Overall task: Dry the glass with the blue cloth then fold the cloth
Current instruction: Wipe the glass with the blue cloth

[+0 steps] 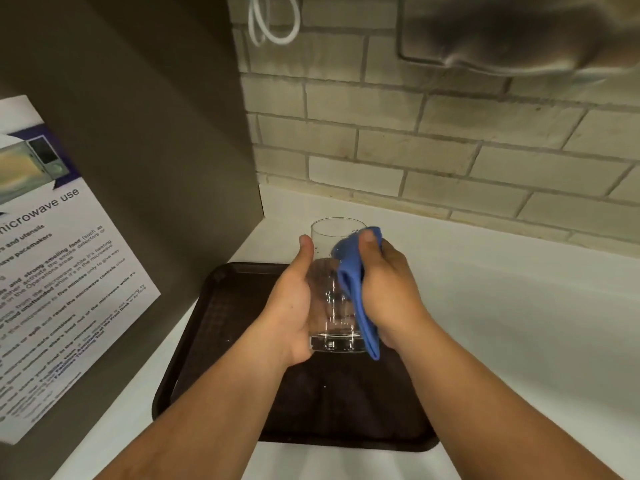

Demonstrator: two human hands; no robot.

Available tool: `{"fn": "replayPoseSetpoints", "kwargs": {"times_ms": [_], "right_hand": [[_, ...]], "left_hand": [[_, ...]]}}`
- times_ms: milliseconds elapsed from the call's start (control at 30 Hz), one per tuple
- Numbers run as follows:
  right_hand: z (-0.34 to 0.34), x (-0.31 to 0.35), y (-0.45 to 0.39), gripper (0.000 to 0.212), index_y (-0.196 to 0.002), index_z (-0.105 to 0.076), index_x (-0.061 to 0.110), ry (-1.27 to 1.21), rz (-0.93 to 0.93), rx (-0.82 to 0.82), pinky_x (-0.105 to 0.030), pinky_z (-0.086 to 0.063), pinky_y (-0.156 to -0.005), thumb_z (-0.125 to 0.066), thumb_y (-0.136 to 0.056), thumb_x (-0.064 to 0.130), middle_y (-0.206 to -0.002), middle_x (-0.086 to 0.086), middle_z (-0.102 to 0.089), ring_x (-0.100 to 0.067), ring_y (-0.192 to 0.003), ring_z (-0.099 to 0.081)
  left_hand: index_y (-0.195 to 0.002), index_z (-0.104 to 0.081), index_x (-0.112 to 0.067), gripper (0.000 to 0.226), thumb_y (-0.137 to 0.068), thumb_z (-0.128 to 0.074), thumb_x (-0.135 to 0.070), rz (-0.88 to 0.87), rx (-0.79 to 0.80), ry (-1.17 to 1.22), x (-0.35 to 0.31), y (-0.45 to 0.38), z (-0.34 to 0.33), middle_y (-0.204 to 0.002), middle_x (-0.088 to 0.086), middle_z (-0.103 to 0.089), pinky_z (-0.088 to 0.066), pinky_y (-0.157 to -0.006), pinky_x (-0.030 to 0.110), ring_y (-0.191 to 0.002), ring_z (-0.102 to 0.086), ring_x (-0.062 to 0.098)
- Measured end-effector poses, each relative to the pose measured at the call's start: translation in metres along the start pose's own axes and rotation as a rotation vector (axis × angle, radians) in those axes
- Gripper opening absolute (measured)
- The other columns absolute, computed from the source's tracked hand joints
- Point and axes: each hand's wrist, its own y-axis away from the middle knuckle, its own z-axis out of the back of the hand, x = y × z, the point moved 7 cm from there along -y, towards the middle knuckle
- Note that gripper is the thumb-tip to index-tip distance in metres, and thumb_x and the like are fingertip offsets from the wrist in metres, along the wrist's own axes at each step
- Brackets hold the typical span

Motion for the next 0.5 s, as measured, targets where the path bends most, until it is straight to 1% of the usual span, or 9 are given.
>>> {"fn": "replayPoseSetpoints", "kwargs": {"times_ms": [67, 133, 200, 233, 267, 333, 367, 433, 500], "right_hand": [[0.001, -0.009, -0.006, 0.052, -0.093, -0.068, 0.016, -0.064, -0.103, -0.007, -0.039, -0.057, -0.072, -0.035, -0.100, 0.055, -0.077, -0.010, -0.073, -0.022, -0.072, -0.072], [0.000, -0.014, -0.004, 0.052, -0.096, -0.067, 0.015, -0.054, -0.102, -0.021, -0.041, -0.058, -0.076, -0.034, -0.100, 0.055, -0.082, -0.012, -0.074, -0.025, -0.076, -0.073], [-0.001, -0.014, -0.002, 0.048, -0.092, -0.064, 0.017, 0.011, -0.018, -0.041, -0.031, -0.057, -0.068, -0.034, -0.101, 0.053, -0.080, -0.013, -0.073, -0.019, -0.068, -0.070], [-0.001, -0.011, -0.002, 0.046, -0.090, -0.063, 0.018, 0.033, 0.038, -0.054, -0.023, -0.054, -0.062, -0.035, -0.101, 0.052, -0.077, -0.011, -0.072, -0.015, -0.065, -0.069], [0.000, -0.007, -0.001, 0.044, -0.088, -0.063, 0.018, 0.038, 0.082, -0.070, -0.016, -0.051, -0.057, -0.036, -0.100, 0.051, -0.075, -0.008, -0.072, -0.012, -0.065, -0.069], [0.002, -0.004, -0.004, 0.047, -0.085, -0.065, 0.019, 0.031, 0.097, -0.081, -0.015, -0.050, -0.054, -0.037, -0.098, 0.054, -0.072, -0.006, -0.072, -0.009, -0.064, -0.069], [0.004, -0.007, -0.008, 0.050, -0.084, -0.067, 0.019, 0.003, 0.055, -0.081, -0.019, -0.051, -0.055, -0.036, -0.098, 0.055, -0.071, -0.007, -0.073, -0.011, -0.062, -0.070], [0.006, -0.018, -0.010, 0.053, -0.082, -0.071, 0.017, -0.154, -0.134, -0.042, -0.027, -0.055, -0.054, -0.038, -0.100, 0.054, -0.073, -0.012, -0.076, -0.021, -0.065, -0.073], [0.003, -0.026, -0.003, 0.051, -0.082, -0.072, 0.014, -0.258, -0.238, 0.037, -0.033, -0.058, -0.065, -0.040, -0.101, 0.049, -0.080, -0.019, -0.074, -0.028, -0.072, -0.071]], "left_hand": [[-0.135, -0.069, -0.015, 0.082, -0.092, -0.043, -0.080, -0.016, -0.007, -0.007, -0.001, -0.002, -0.001, -0.126, 0.022, -0.079, -0.055, -0.105, 0.060, -0.115, -0.075, 0.042], [-0.128, -0.071, -0.016, 0.077, -0.093, -0.044, -0.079, -0.046, -0.097, -0.093, -0.002, -0.003, 0.002, -0.109, 0.017, -0.085, -0.062, -0.094, 0.055, -0.100, -0.082, 0.037], [-0.119, -0.072, -0.019, 0.073, -0.087, -0.049, -0.081, -0.107, -0.175, -0.167, -0.002, -0.002, 0.003, -0.093, 0.009, -0.087, -0.066, -0.079, 0.045, -0.087, -0.084, 0.027], [-0.122, -0.071, -0.019, 0.079, -0.079, -0.055, -0.083, -0.147, -0.171, -0.186, -0.002, 0.001, 0.001, -0.096, 0.008, -0.087, -0.066, -0.080, 0.044, -0.089, -0.084, 0.026], [-0.128, -0.070, -0.018, 0.090, -0.068, -0.061, -0.084, -0.177, -0.153, -0.189, -0.002, 0.002, -0.002, -0.105, 0.010, -0.086, -0.065, -0.087, 0.046, -0.097, -0.083, 0.027], [-0.134, -0.068, -0.015, 0.102, -0.057, -0.068, -0.081, -0.178, -0.098, -0.143, -0.002, 0.003, -0.006, -0.119, 0.015, -0.081, -0.061, -0.100, 0.052, -0.108, -0.079, 0.031], [-0.133, -0.070, -0.014, 0.098, -0.061, -0.069, -0.080, -0.153, -0.058, -0.105, -0.003, 0.003, -0.007, -0.119, 0.017, -0.081, -0.061, -0.097, 0.053, -0.108, -0.079, 0.034], [-0.125, -0.074, -0.009, 0.091, -0.068, -0.068, -0.080, -0.077, 0.023, 0.009, -0.003, 0.001, -0.007, -0.113, 0.021, -0.082, -0.065, -0.084, 0.051, -0.100, -0.081, 0.038], [-0.119, -0.073, -0.005, 0.088, -0.075, -0.066, -0.082, -0.043, 0.022, 0.090, -0.005, -0.004, -0.003, -0.108, 0.021, -0.082, -0.065, -0.079, 0.052, -0.094, -0.081, 0.040]]}}
